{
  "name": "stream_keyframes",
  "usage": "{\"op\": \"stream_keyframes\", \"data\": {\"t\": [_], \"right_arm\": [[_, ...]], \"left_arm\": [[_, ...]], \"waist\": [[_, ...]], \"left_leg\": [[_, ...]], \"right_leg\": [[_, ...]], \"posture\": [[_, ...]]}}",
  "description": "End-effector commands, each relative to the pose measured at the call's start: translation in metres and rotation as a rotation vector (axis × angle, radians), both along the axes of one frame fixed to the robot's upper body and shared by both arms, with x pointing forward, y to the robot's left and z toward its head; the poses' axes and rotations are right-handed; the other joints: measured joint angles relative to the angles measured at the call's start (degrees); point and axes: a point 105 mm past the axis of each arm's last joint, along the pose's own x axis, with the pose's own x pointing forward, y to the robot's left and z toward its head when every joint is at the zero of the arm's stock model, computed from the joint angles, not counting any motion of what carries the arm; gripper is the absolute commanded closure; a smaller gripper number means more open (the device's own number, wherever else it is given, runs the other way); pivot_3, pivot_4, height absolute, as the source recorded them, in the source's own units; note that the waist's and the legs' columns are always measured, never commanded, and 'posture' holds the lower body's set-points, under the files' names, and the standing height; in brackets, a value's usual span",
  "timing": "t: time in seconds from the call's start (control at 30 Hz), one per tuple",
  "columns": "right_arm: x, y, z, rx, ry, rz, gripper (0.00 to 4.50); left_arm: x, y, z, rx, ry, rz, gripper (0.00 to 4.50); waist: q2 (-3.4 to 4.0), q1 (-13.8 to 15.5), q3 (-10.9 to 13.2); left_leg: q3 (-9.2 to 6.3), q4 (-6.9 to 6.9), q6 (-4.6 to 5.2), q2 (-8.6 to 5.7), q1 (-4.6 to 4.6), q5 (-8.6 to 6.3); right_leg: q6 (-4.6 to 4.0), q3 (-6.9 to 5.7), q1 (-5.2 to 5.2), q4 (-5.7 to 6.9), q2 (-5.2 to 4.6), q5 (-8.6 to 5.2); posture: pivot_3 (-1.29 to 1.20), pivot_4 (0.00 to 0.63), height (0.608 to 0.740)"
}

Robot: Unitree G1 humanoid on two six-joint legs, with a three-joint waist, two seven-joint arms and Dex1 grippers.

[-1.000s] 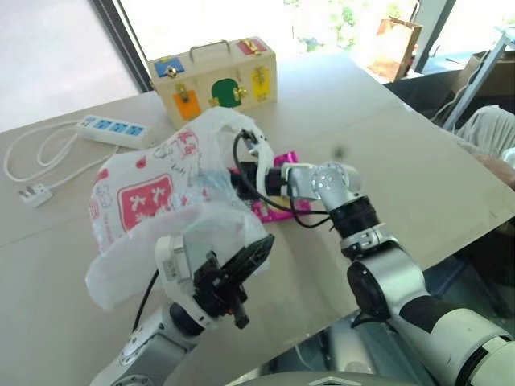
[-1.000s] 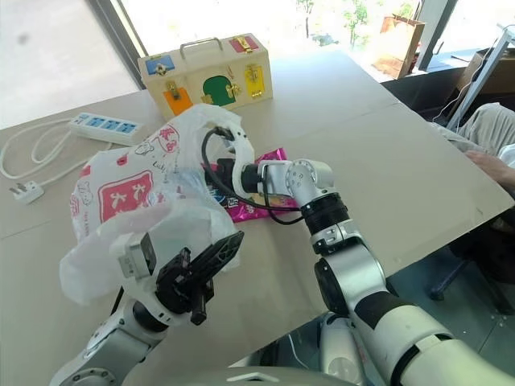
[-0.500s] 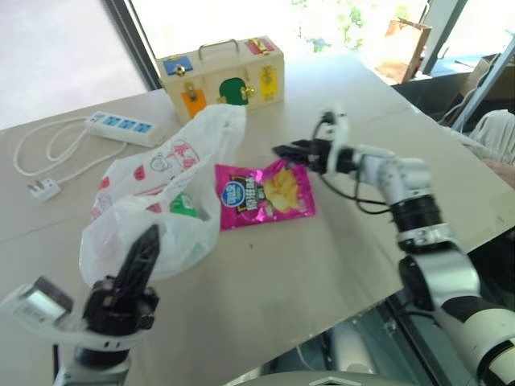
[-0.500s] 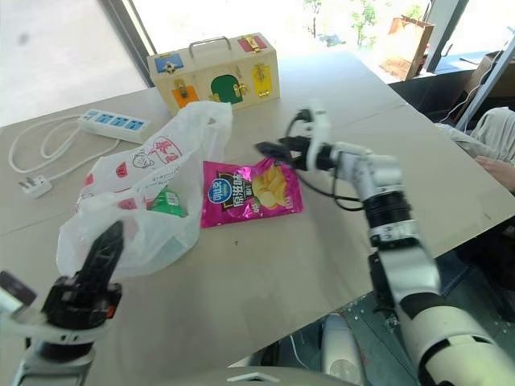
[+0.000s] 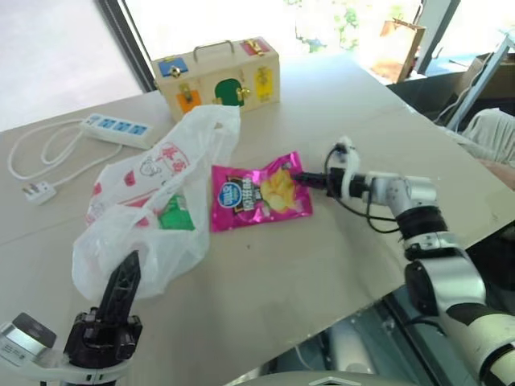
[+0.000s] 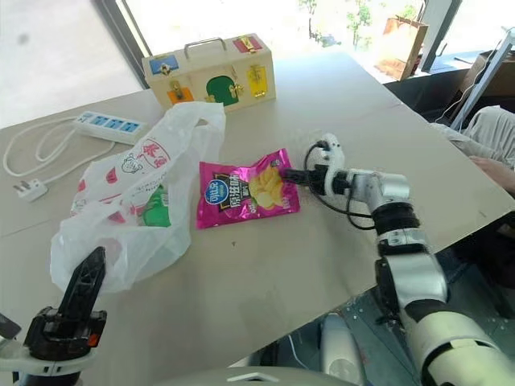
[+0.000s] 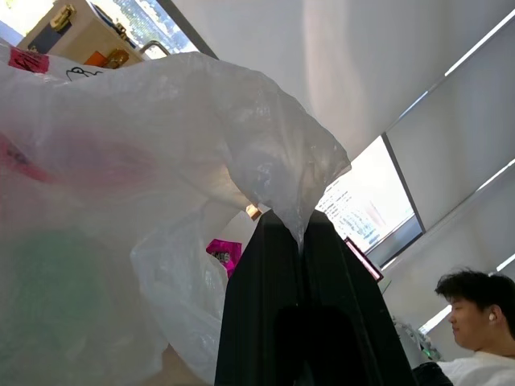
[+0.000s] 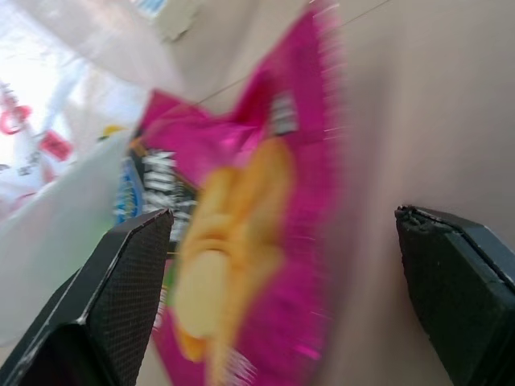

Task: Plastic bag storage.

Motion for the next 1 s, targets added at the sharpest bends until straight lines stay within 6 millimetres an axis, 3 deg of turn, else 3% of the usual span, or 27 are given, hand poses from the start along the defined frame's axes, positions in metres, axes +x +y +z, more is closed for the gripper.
{"op": "stream_keyframes", "data": {"t": [0.03, 0.23, 0.27, 0.33, 0.57, 0.6, 0.77, 1.0], "right_arm": [[-0.007, 0.027, -0.009, 0.034, 0.054, 0.049, 0.04], [-0.024, 0.069, -0.008, 0.078, 0.072, 0.173, 0.04], [-0.028, 0.073, -0.009, 0.074, 0.071, 0.193, 0.28], [-0.032, 0.075, -0.009, 0.072, 0.062, 0.225, 0.81], [-0.035, 0.065, -0.011, 0.068, 0.069, 0.238, 4.12], [-0.034, 0.061, -0.009, 0.071, 0.067, 0.229, 4.42], [-0.023, 0.033, 0.013, 0.13, 0.031, 0.172, 4.42], [0.01, -0.054, 0.05, 0.203, -0.012, -0.117, 4.42]], "left_arm": [[-0.003, 0.011, 0.007, 0.018, -0.017, 0.026, 4.5], [-0.003, 0.017, 0.005, 0.027, -0.012, 0.026, 4.5], [-0.003, 0.018, 0.004, 0.028, -0.011, 0.026, 4.5], [-0.004, 0.019, 0.002, 0.028, -0.011, 0.026, 4.5], [-0.011, 0.023, -0.007, 0.026, -0.003, 0.024, 4.5], [-0.011, 0.024, -0.008, 0.026, -0.005, 0.019, 4.5], [0.01, 0.017, -0.004, 0.058, -0.051, -0.041, 4.5], [0.079, -0.037, 0.032, 0.103, -0.229, -0.297, 4.5]], "waist": [[-0.02, 0.02, -0.02], [-0.02, -0.16, -0.02], [-0.01, -0.17, -0.02], [0.0, -0.1, -0.01], [0.01, 0.13, -0.02], [0.02, 0.14, -0.04], [0.03, 1.28, -0.04], [0.04, 1.53, -0.03]], "left_leg": [[0.0, 0.0, 0.0, 0.0, 0.01, 0.0], [0.03, -0.01, -0.02, 0.01, 0.06, -0.01], [0.03, -0.03, -0.03, 0.03, 0.06, -0.01], [0.03, -0.05, -0.06, 0.08, 0.06, -0.02], [0.03, -0.03, -0.06, 0.02, 0.0, -0.03], [0.03, -0.01, -0.07, 0.02, 0.01, -0.03], [-0.03, 0.1, -0.07, -0.07, 0.0, -0.02], [-0.23, 0.21, -0.07, -0.21, -0.07, -0.01]], "right_leg": [[0.0, 0.0, 0.0, 0.0, 0.0, 0.0], [-0.03, 0.02, 0.0, 0.01, 0.05, 0.02], [-0.03, 0.03, -0.02, 0.02, 0.07, 0.02], [-0.04, 0.02, -0.04, 0.03, 0.11, 0.02], [-0.04, 0.01, -0.11, 0.02, 0.07, 0.02], [-0.04, 0.01, -0.1, 0.05, 0.07, 0.02], [-0.06, -0.04, -0.06, 0.1, 0.01, 0.04], [-0.08, -0.23, -0.02, 0.09, -0.06, 0.05]], "posture": [[0.0, 0.15, 0.74], [0.0, 0.15, 0.74], [0.0, 0.15, 0.74], [0.0, 0.15, 0.74], [0.0, 0.15, 0.74], [0.0, 0.15, 0.74], [0.0, 0.15, 0.74], [0.0, 0.15, 0.74]]}}
